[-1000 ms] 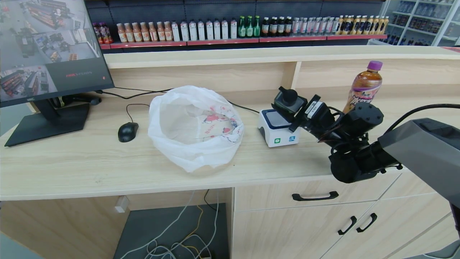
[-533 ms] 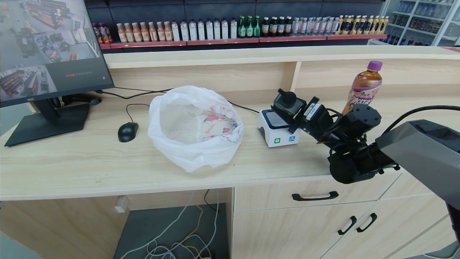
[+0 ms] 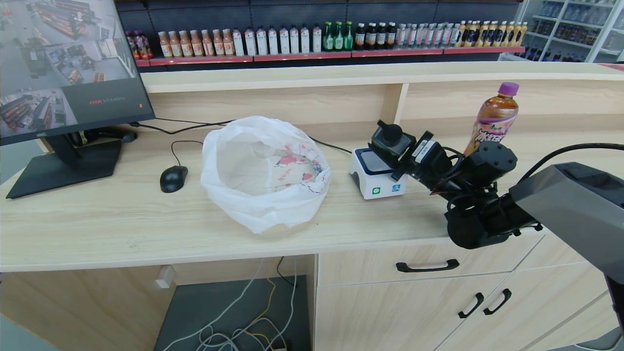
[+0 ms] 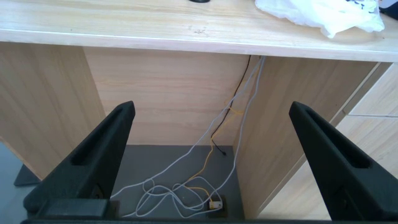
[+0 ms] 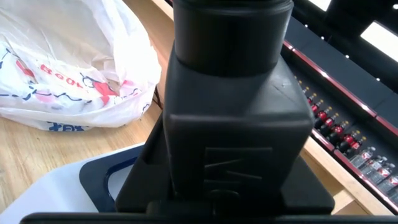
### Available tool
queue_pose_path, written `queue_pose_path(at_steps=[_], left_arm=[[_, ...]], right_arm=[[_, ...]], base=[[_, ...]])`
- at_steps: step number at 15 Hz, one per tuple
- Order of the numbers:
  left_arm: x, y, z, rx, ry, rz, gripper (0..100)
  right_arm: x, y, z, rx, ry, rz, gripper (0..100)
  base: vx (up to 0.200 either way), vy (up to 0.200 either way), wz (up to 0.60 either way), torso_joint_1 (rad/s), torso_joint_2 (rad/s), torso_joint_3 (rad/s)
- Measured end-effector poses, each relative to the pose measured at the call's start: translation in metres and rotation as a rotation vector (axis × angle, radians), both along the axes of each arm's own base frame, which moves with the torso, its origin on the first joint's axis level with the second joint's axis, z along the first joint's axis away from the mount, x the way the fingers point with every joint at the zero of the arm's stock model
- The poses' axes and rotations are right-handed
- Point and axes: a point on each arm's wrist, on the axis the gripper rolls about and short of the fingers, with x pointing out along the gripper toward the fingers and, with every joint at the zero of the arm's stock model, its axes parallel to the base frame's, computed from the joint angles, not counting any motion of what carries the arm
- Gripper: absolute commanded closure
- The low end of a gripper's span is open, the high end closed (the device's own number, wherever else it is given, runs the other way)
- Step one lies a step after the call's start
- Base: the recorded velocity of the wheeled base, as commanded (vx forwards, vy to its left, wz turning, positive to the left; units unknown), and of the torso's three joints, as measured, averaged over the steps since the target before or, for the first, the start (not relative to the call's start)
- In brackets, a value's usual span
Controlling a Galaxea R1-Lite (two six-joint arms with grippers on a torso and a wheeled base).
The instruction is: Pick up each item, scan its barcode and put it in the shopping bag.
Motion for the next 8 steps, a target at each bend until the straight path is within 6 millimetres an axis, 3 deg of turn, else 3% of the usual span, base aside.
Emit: queue_pose_path(at_steps=[8], left_arm=[[0.0000,0.0000,0.0000,0.000,0.000,0.000,0]], right_arm=[[-0.0041,0.0044,0.0054,0.007,-0.006,0.007,100]], base=[[0.000,0.000,0.00,0.000,0.00,0.000]])
